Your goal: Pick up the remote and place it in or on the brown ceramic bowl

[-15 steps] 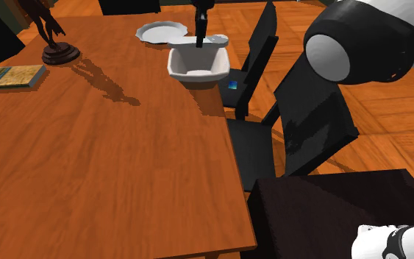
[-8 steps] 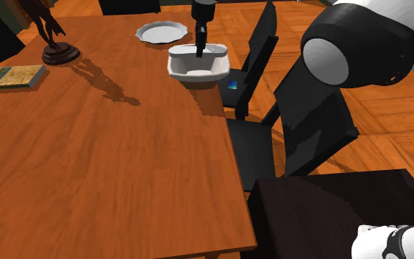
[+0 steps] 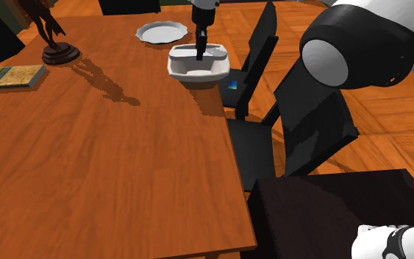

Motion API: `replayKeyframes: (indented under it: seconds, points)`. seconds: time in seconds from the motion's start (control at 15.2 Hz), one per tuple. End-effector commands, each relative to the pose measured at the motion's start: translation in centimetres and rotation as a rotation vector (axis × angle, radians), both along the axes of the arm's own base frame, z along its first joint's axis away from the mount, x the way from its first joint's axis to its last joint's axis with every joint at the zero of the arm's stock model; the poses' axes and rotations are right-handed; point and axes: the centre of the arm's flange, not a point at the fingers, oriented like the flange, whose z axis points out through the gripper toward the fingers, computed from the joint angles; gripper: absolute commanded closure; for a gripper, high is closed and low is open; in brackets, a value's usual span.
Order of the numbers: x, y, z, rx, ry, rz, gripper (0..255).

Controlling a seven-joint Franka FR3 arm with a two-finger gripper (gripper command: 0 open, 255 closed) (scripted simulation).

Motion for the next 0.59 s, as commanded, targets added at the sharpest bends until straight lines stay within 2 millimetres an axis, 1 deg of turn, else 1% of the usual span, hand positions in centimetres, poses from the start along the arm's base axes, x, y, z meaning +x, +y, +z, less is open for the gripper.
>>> replayKeyframes:
  seconds: [0.0, 0.07, 0.13, 0.46, 0.53]
  points:
    - [0.0, 0.0, -0.4, 0.005, 0.003, 0.000, 255]
    - [0.0, 0.0, -0.4, 0.005, 0.003, 0.000, 255]
    - [0.0, 0.1, -0.4, 0.005, 0.003, 0.000, 0]
    - [0.0, 0.0, -0.4, 0.005, 0.003, 0.000, 0]
    - [-0.2, 0.0, 0.9, 0.005, 0.003, 0.000, 0]
